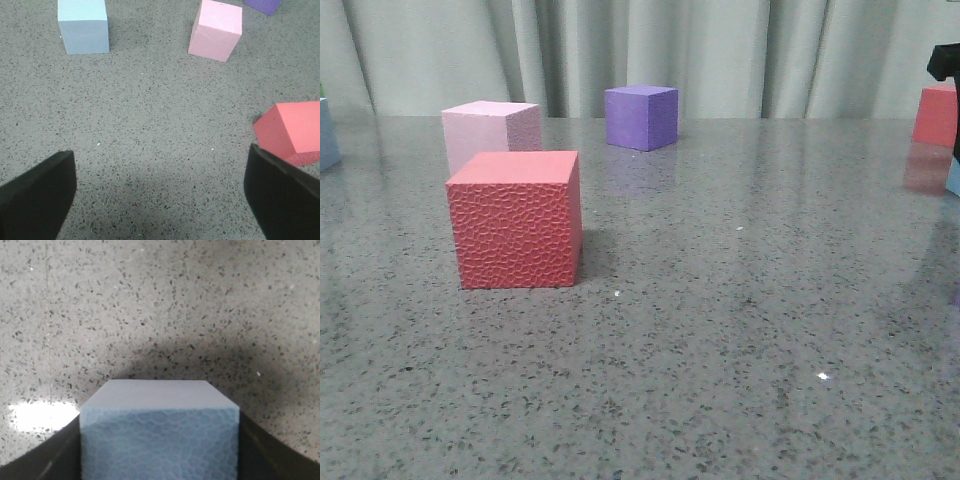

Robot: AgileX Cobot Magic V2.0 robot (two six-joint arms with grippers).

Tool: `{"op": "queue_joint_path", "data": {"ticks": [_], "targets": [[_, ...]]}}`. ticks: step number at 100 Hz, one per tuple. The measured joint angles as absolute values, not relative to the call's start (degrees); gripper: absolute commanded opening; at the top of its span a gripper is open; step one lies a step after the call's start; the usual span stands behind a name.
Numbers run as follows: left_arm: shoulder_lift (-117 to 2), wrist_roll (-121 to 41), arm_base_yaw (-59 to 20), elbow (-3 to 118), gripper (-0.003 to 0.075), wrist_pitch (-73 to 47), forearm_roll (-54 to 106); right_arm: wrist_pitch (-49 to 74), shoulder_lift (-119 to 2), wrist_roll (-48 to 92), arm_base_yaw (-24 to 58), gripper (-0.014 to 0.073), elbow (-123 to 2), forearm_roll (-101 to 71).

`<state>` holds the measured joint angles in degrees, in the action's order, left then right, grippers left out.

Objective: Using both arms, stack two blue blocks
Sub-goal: 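Lift the light-blue cube with the right gripper and carry it inward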

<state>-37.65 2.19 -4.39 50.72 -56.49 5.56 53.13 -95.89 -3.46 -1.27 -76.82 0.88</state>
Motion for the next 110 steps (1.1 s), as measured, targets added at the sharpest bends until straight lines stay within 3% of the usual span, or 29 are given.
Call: {"op": "queue_joint_path", "data": {"ticks": [34, 110], "targets": [[-37.65, 2.19, -4.39, 50.72, 0.0638, -56.75, 5.56, 61.17, -96.10, -3.46, 0.30, 0.0426, -87.13, -4.73], [-37.65, 2.19, -4.39, 50.72, 0.0638, -58.33, 5.56, 67.78, -102.96, -17.21, 22.28, 0.0426, -105.06, -2.83]]}}
